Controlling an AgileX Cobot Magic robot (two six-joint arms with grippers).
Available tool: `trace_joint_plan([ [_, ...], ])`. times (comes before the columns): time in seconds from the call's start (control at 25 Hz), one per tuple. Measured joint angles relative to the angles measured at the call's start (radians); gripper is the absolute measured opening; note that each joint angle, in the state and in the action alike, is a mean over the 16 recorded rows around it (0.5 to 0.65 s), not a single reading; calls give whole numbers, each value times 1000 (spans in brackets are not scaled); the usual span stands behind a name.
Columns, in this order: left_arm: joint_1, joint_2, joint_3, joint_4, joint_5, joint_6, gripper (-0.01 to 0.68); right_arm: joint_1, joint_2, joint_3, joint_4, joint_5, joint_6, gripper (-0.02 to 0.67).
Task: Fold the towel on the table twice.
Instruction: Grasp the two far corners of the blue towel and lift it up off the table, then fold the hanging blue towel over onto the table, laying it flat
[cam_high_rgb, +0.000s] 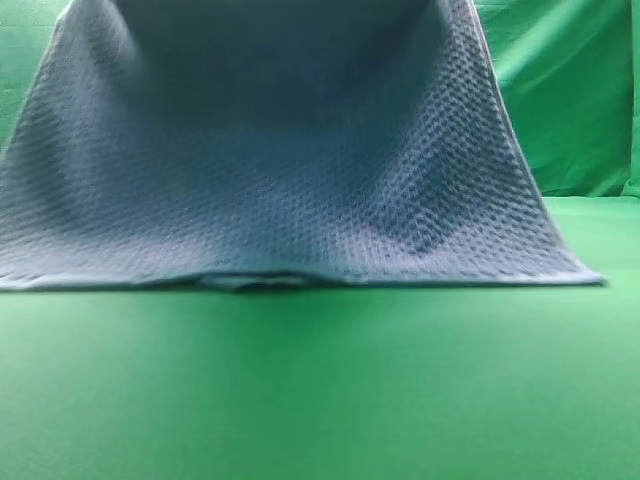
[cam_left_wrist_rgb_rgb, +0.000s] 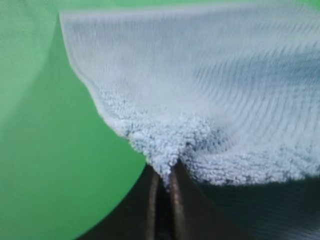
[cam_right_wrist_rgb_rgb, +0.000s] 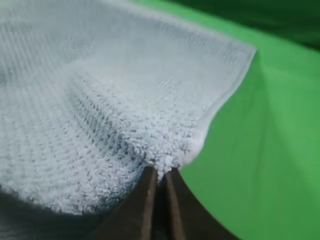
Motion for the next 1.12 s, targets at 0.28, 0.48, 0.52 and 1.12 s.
trace_joint_plan([
  [0.28,0,-14,-155,-84,-91,1,0,-10,-10,-167,-26,-75,-15,0],
  [0.48,0,-21,-185,-94,-125,5,0,-10,-17,-216,-62,-69,-19,0],
  [0.52,0,-22,-180,-92,-127,6,0,-10,-19,-216,-71,-62,-18,0],
  [1.12,-22,-217,282,-40,-238,18,0,-10,-184,159,-150,-4,35,0],
])
